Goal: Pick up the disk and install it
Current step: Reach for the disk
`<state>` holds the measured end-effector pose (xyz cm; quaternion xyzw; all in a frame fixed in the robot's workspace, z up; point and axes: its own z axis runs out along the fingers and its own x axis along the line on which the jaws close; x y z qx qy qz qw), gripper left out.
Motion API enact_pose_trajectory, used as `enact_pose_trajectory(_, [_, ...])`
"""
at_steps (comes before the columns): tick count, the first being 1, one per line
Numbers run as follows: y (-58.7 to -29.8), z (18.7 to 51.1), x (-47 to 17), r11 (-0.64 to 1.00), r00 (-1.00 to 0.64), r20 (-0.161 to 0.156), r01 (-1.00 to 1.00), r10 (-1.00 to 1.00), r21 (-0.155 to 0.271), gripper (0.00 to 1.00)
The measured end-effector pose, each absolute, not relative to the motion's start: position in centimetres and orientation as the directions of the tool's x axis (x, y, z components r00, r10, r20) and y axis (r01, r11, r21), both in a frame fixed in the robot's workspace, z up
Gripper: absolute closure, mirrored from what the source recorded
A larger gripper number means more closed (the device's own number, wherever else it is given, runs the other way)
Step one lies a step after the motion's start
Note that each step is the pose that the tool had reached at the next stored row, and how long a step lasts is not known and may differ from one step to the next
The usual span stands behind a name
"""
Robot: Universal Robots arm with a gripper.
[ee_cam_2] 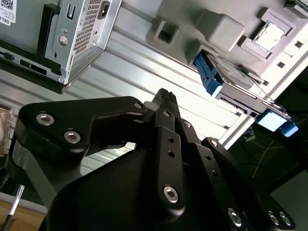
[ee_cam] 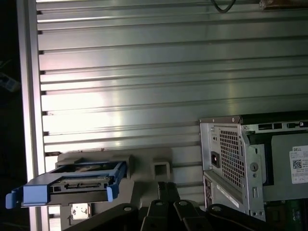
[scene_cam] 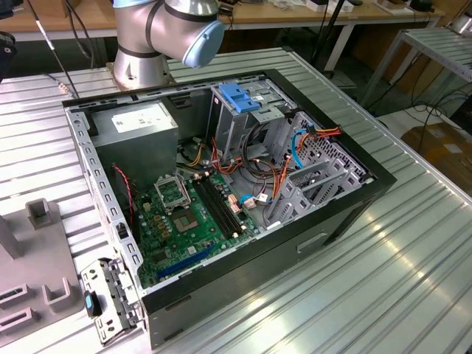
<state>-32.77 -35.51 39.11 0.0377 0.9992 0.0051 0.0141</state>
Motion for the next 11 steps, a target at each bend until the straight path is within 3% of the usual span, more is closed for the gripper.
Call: enact_pose_trajectory(11, [-35.51,39.11,-33.9,0.997,-0.997,-0.028,0.075,0.075,0.011,0.89])
